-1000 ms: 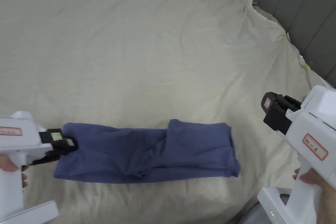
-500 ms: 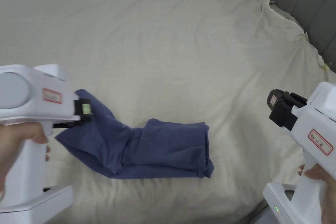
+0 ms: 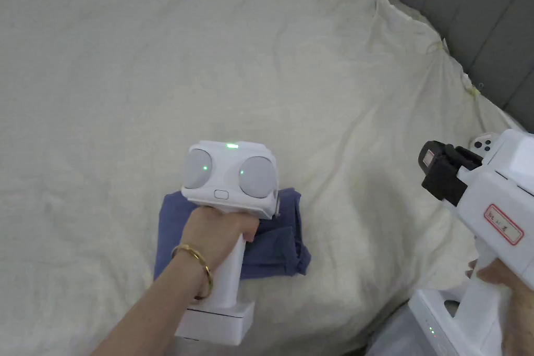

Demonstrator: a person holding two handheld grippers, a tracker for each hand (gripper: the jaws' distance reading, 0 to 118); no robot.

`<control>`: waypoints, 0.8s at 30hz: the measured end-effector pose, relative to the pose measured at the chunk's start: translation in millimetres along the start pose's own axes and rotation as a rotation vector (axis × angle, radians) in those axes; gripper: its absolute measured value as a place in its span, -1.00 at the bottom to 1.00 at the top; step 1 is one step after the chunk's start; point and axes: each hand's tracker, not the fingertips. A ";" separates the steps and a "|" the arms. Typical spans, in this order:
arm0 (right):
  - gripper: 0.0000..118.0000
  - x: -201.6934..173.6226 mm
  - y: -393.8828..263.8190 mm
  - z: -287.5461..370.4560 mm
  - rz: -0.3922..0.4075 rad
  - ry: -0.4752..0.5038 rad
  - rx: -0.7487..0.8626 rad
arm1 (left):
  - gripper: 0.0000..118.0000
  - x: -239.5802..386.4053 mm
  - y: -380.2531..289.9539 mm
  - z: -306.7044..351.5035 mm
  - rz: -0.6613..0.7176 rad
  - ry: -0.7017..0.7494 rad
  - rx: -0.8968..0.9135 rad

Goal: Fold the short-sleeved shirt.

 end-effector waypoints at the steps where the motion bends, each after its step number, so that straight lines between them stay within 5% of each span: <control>1: -1.00 2.3 -0.1 1.0 -0.002 -0.006 0.000 | -0.99 5.9 -0.5 -11.1 0.006 -0.003 -0.024; 4: -1.00 7.9 -0.2 3.4 -0.007 -0.024 -0.001 | -0.68 20.7 -7.8 -41.9 -0.004 -0.016 -0.058; 6: -1.00 10.9 -0.1 4.5 -0.010 -0.036 -0.003 | -0.04 19.7 -12.5 -48.2 0.037 -0.111 -0.054; 9: -1.00 12.0 0.1 4.7 -0.011 -0.046 -0.008 | 0.57 8.7 -11.0 -34.3 0.077 -0.262 -0.029; 13: -1.00 13.0 0.1 0.9 -0.008 -0.048 -0.016 | 0.59 -35.2 0.1 3.1 0.218 -0.382 0.065; 16: -1.00 8.4 0.1 -3.3 -0.007 -0.036 -0.019 | 0.44 -66.8 2.6 38.1 0.250 -0.315 0.254; 17: -1.00 5.9 -0.1 -5.0 -0.003 -0.030 -0.020 | 0.23 -73.2 1.0 47.2 0.228 -0.235 0.311; 19: -1.00 1.4 -0.4 -7.9 0.004 -0.018 -0.023 | -0.66 -73.6 -5.4 54.4 0.159 -0.100 0.399; 21: -1.00 -2.2 -1.3 -10.4 0.007 -0.003 -0.025 | -0.99 -70.9 -16.8 49.3 0.109 0.011 0.432; 24: -1.00 -7.1 -2.1 -11.3 0.009 0.009 -0.024 | -1.00 -60.8 -35.4 30.1 0.108 -0.044 0.394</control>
